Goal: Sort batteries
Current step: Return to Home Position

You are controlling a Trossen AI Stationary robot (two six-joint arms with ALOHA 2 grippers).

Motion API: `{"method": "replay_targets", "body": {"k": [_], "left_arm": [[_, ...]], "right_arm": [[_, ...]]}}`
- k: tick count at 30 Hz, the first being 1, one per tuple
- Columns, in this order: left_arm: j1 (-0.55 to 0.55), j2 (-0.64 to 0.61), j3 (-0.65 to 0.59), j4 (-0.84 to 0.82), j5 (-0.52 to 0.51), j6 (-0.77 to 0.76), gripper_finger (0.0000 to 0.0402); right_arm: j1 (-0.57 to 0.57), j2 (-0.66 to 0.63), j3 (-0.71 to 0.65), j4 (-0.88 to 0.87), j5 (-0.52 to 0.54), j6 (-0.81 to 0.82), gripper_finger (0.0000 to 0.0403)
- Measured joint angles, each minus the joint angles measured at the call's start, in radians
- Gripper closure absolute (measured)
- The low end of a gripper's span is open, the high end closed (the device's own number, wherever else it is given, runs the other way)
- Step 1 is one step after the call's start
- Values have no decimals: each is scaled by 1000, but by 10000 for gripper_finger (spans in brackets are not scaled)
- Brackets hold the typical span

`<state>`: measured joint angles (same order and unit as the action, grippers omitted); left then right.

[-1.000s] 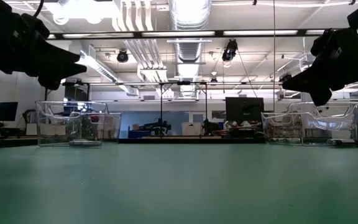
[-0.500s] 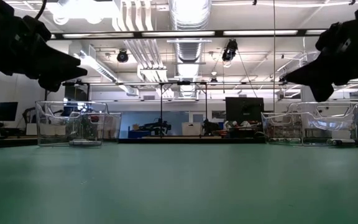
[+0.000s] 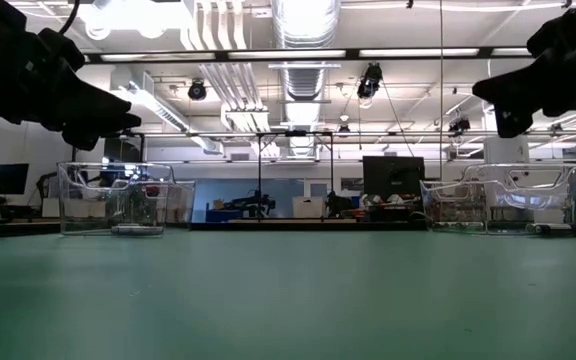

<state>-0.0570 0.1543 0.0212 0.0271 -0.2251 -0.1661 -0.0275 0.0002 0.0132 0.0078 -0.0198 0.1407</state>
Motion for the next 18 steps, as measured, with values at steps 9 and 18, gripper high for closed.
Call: {"method": "replay_targets", "body": {"k": [9,18], "left_arm": [[0,14,0,1,-1,0,221],[0,16,0,2,-1,0,221]], "right_arm": [[-10,9,-1,50,-14,-140,390],[-10,43,-1,48,-7,-29,390]]}}
